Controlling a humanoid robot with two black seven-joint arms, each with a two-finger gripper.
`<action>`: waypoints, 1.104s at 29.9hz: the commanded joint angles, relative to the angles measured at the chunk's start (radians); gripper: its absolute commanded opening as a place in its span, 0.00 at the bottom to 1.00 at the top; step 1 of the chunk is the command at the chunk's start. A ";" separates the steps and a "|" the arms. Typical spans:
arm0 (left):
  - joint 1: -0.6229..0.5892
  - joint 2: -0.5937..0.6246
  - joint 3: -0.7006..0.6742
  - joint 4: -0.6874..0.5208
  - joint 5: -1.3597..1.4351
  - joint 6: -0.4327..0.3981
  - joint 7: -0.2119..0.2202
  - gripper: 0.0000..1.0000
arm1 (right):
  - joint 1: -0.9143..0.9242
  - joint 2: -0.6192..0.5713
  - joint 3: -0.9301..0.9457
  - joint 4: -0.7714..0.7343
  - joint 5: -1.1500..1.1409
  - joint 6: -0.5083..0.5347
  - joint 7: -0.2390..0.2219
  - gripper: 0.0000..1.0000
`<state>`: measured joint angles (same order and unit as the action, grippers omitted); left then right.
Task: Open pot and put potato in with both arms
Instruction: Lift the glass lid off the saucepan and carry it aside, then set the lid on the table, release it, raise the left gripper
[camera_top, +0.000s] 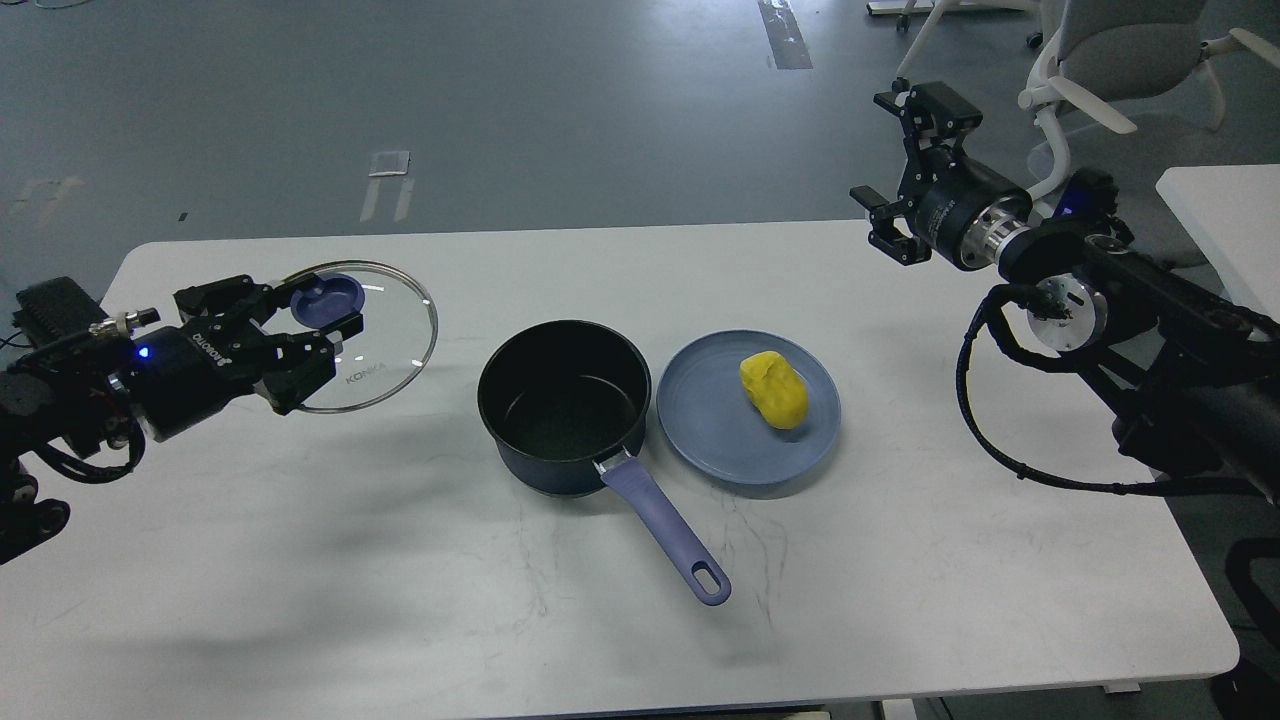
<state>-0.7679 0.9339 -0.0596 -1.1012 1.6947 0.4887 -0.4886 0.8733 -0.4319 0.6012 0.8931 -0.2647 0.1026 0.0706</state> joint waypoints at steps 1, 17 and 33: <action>0.041 -0.007 -0.002 0.062 -0.006 0.000 0.000 0.21 | 0.000 0.002 -0.014 0.000 -0.001 0.000 0.000 1.00; 0.199 -0.087 0.000 0.188 -0.090 0.000 0.000 0.21 | 0.003 0.005 -0.018 -0.003 -0.001 0.000 0.000 1.00; 0.203 -0.182 0.000 0.274 -0.173 0.000 0.000 0.22 | 0.003 -0.007 -0.018 0.001 -0.001 -0.001 0.000 1.00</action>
<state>-0.5647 0.7646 -0.0598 -0.8638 1.5401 0.4887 -0.4889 0.8735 -0.4349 0.5814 0.8929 -0.2654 0.1021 0.0705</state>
